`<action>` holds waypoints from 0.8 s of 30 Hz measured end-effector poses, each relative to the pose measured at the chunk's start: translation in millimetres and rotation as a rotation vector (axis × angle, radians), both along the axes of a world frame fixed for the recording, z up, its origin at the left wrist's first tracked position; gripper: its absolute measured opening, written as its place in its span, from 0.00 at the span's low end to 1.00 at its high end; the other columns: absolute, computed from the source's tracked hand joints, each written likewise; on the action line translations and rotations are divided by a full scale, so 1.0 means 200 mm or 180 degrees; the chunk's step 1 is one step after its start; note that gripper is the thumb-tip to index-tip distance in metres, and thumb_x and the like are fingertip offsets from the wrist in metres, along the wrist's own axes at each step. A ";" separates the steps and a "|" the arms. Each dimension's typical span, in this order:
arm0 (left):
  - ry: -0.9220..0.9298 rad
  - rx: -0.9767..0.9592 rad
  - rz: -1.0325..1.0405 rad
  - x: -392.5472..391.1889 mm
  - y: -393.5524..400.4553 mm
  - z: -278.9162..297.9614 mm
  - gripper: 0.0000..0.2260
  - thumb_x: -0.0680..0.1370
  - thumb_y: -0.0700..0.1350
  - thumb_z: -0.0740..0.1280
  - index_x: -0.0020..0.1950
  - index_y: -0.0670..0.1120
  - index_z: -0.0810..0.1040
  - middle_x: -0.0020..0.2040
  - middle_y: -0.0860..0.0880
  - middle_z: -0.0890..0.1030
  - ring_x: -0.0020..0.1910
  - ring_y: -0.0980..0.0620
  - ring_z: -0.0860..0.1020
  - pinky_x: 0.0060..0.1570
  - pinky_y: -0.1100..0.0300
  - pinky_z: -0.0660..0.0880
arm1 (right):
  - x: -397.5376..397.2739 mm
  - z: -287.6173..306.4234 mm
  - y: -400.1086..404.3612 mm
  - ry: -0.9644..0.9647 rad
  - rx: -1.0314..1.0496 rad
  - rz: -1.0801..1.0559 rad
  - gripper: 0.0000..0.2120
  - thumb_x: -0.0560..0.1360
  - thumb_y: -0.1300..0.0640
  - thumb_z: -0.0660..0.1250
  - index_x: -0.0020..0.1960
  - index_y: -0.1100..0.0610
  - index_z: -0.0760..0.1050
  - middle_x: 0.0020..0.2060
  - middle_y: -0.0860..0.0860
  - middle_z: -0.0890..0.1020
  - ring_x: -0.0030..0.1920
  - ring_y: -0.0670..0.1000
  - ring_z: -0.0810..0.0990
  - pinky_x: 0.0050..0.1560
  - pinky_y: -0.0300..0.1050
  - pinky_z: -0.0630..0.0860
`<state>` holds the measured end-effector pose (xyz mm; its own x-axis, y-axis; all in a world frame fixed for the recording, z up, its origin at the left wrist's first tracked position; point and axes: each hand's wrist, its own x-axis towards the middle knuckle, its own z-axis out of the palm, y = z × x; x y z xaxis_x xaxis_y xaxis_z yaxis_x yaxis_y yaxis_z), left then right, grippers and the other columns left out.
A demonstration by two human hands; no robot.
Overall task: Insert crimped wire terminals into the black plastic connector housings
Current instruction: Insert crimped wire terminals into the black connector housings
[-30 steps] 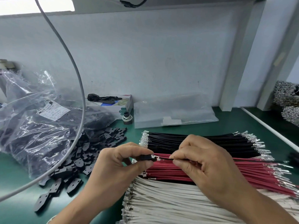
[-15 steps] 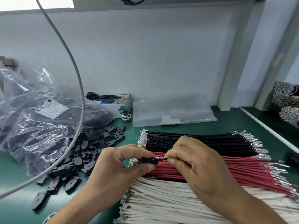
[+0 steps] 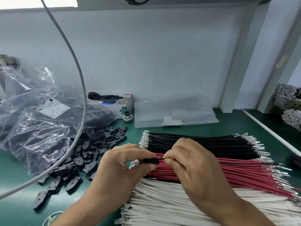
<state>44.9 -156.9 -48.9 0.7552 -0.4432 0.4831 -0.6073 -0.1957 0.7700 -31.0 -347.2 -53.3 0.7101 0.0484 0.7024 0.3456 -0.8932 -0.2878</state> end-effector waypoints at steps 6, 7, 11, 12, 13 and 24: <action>0.0091 -0.0054 0.0194 0.00 -0.02 -0.01 0.14 0.70 0.42 0.80 0.49 0.61 0.87 0.41 0.59 0.86 0.44 0.58 0.84 0.43 0.74 0.74 | 0.00 0.04 -0.03 -0.0341 -0.0459 -0.0479 0.06 0.78 0.51 0.67 0.46 0.51 0.82 0.42 0.43 0.77 0.42 0.47 0.75 0.39 0.41 0.73; 0.0139 -0.0134 0.0306 0.00 -0.02 -0.02 0.14 0.71 0.41 0.79 0.49 0.60 0.88 0.41 0.60 0.85 0.43 0.60 0.83 0.42 0.75 0.74 | 0.00 0.05 -0.05 -0.0470 -0.0448 -0.0559 0.04 0.77 0.53 0.70 0.47 0.52 0.82 0.43 0.44 0.78 0.44 0.48 0.75 0.40 0.41 0.73; 0.0253 -0.0337 0.0568 0.03 -0.01 -0.03 0.13 0.72 0.39 0.79 0.50 0.57 0.88 0.40 0.59 0.86 0.42 0.59 0.84 0.42 0.73 0.76 | -0.02 0.04 -0.06 0.0031 -0.0576 -0.0576 0.03 0.74 0.56 0.76 0.45 0.48 0.83 0.40 0.41 0.77 0.41 0.46 0.74 0.35 0.42 0.75; 0.0301 -0.0353 0.0551 0.03 -0.01 -0.04 0.13 0.72 0.38 0.79 0.49 0.56 0.88 0.40 0.58 0.86 0.41 0.59 0.84 0.43 0.72 0.76 | -0.02 0.02 -0.05 0.0355 -0.0577 -0.0606 0.03 0.74 0.54 0.76 0.45 0.46 0.84 0.39 0.40 0.77 0.42 0.44 0.74 0.35 0.41 0.75; 0.0350 -0.0359 0.0520 0.03 -0.02 -0.04 0.12 0.72 0.38 0.79 0.49 0.55 0.88 0.40 0.58 0.87 0.41 0.59 0.83 0.43 0.71 0.77 | -0.01 0.02 -0.04 0.0626 -0.0508 -0.0633 0.02 0.75 0.51 0.74 0.47 0.44 0.84 0.39 0.39 0.77 0.43 0.43 0.74 0.38 0.40 0.75; 0.0728 -0.0677 0.0261 0.06 0.00 -0.05 0.10 0.70 0.48 0.78 0.50 0.60 0.88 0.41 0.51 0.88 0.38 0.57 0.84 0.40 0.69 0.78 | -0.01 0.01 -0.03 0.0545 -0.0345 -0.0690 0.05 0.76 0.54 0.72 0.44 0.45 0.79 0.39 0.38 0.77 0.41 0.42 0.76 0.37 0.40 0.76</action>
<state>57.3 -157.1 -59.8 0.8838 -0.2835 0.3721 -0.4028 -0.0568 0.9135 -32.8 -354.2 -51.1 0.8199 -0.0491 0.5704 0.0980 -0.9696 -0.2243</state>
